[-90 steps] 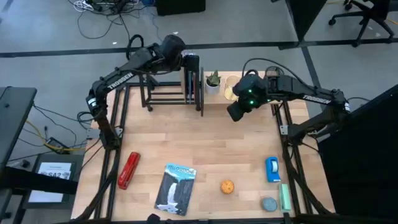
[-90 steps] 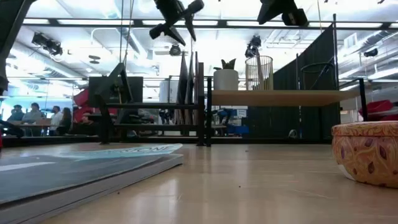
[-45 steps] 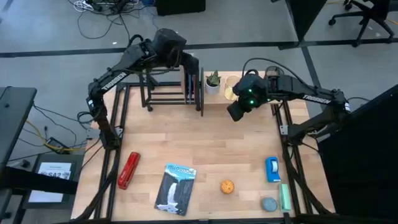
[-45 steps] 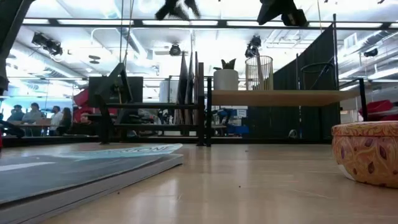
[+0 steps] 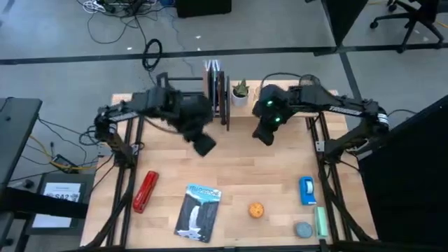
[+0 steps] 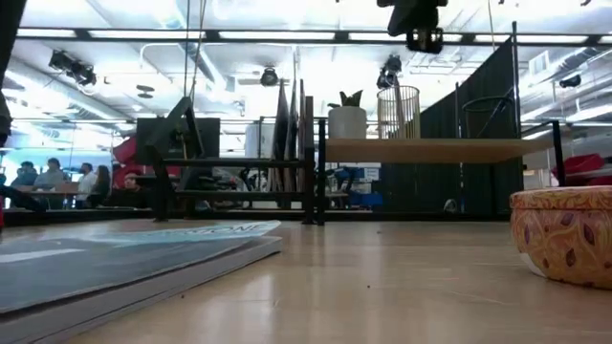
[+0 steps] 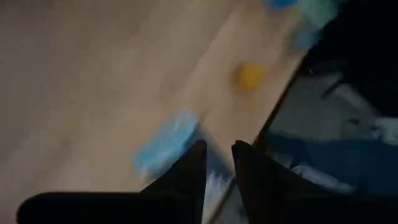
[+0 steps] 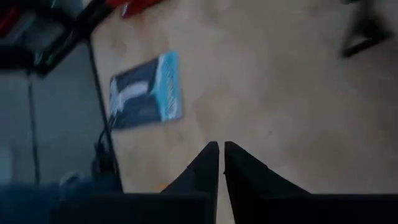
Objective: Stock shelves
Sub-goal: Put the blue book on the black book shelf
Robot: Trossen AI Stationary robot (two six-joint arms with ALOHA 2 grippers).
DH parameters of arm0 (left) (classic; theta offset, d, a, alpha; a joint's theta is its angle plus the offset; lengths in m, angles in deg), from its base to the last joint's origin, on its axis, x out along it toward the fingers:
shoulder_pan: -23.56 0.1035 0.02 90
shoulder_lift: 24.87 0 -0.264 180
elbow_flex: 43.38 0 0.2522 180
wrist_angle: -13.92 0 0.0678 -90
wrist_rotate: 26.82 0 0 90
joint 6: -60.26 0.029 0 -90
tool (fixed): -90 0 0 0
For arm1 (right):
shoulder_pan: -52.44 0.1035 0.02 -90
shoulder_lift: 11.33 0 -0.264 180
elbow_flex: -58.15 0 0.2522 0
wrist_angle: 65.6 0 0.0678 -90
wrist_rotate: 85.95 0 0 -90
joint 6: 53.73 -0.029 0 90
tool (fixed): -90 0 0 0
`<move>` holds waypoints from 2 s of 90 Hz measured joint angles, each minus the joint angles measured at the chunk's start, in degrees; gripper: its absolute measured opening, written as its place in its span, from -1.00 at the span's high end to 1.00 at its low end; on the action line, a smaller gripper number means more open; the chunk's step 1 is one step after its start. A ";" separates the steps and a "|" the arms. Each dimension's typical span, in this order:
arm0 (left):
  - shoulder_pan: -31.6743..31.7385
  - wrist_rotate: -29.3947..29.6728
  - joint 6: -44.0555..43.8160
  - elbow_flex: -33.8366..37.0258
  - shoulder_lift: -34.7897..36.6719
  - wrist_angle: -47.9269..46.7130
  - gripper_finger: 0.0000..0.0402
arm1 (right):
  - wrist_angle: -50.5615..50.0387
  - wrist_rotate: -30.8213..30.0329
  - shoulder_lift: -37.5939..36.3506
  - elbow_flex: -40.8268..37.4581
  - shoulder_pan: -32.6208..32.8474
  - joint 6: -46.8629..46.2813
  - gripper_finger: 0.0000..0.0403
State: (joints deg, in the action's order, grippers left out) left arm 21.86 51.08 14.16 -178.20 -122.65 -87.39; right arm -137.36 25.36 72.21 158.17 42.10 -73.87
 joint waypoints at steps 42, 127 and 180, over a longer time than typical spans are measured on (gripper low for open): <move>-15.34 -2.04 -17.06 32.28 8.14 12.92 0.15 | 7.37 8.52 14.38 0.00 10.05 1.47 1.00; -30.36 10.32 -42.93 86.60 22.91 69.20 0.14 | 48.40 1.36 43.26 0.00 27.24 -74.72 1.00; -30.58 11.99 -49.83 94.19 15.26 91.84 0.14 | 50.57 1.03 45.54 0.09 23.47 -77.00 1.00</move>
State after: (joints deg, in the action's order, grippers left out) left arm -8.71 63.08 -35.67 -84.02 -107.39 4.45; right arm -86.79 26.39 117.75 158.26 65.58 -150.87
